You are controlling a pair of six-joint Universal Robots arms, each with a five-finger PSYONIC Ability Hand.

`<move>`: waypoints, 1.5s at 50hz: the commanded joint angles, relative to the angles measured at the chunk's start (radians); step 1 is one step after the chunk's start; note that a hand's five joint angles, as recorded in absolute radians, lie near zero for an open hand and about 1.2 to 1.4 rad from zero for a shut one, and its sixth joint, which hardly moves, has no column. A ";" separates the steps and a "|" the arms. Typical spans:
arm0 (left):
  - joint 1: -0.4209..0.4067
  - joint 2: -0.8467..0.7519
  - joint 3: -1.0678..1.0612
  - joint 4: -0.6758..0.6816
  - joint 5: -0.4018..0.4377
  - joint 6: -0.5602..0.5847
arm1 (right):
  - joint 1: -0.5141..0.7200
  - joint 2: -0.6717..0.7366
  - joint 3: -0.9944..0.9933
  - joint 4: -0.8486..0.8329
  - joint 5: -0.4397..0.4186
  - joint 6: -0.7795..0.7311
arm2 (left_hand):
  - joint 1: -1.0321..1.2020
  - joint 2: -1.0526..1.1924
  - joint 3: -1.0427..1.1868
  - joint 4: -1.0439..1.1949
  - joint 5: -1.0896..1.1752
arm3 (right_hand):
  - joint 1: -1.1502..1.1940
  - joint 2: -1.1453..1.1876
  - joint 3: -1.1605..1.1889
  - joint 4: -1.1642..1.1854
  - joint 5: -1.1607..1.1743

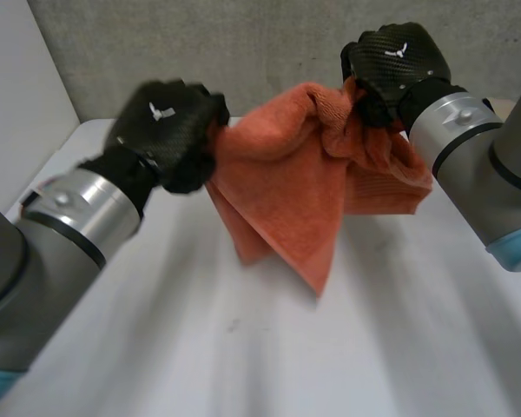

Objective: Fold the laundry.

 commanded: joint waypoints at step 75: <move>0.101 -0.364 -0.049 0.150 -0.109 -0.265 | -0.022 0.002 0.252 -0.189 -0.005 -0.074 | -0.881 -0.939 -0.930 -0.940 -0.902 | 0.358 0.237 0.234 0.202 0.222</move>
